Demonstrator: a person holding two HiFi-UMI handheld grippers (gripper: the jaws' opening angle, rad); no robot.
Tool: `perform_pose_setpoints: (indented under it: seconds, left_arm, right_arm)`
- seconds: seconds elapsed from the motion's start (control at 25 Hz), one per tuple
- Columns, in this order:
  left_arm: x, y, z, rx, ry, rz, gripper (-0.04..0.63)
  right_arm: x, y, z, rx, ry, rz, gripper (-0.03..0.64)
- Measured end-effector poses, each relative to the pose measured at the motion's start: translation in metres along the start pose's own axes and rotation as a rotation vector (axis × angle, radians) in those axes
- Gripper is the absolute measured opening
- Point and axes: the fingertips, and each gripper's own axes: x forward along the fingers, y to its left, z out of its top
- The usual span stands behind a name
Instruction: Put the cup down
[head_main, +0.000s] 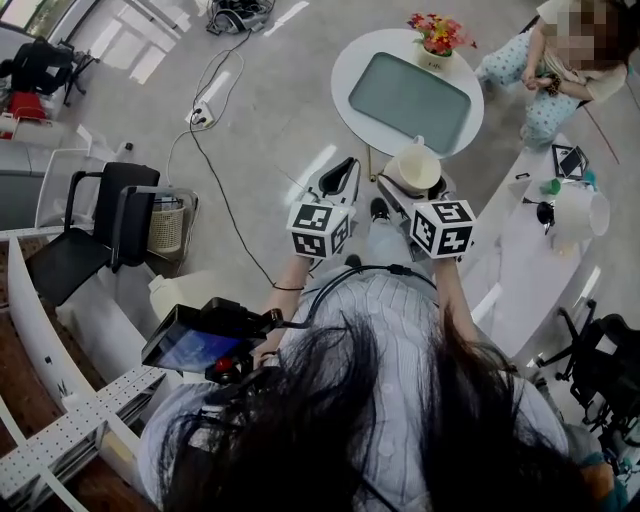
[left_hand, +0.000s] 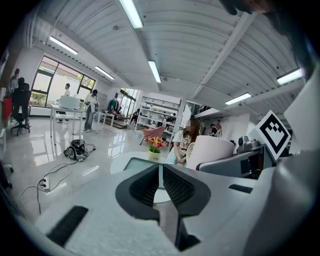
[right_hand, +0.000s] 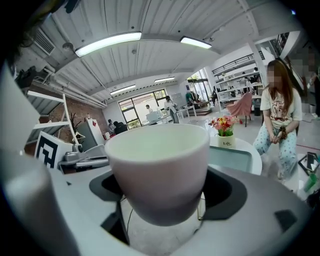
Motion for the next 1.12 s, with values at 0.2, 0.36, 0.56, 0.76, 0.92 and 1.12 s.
perform_pose_setpoints:
  seconds: [0.2,0.36,0.56,0.76,0.92,1.12]
  left_arm:
    - [0.023,0.011,0.01,-0.01,0.002,0.019,0.036]
    - [0.041,0.016,0.01,-0.011,0.023,0.029,0.037]
    - [0.063,0.018,0.007,-0.012,0.056,0.036,0.036]
    - [0.086,0.019,0.004,-0.014,0.085,0.04,0.037]
    - [0.101,0.018,0.003,-0.009,0.106,0.04,0.036]
    - [0.118,0.023,0.002,-0.005,0.131,0.052,0.037]
  right_arm:
    - [0.021,-0.015,0.015,-0.001,0.011,0.019,0.434]
    - [0.033,-0.03,0.022,0.004,0.02,0.03,0.434]
    - [0.045,-0.051,0.024,0.023,0.037,0.033,0.434]
    - [0.055,-0.07,0.028,0.033,0.046,0.037,0.434]
    - [0.062,-0.086,0.03,0.041,0.053,0.036,0.433]
    - [0.074,-0.104,0.032,0.053,0.069,0.039,0.434]
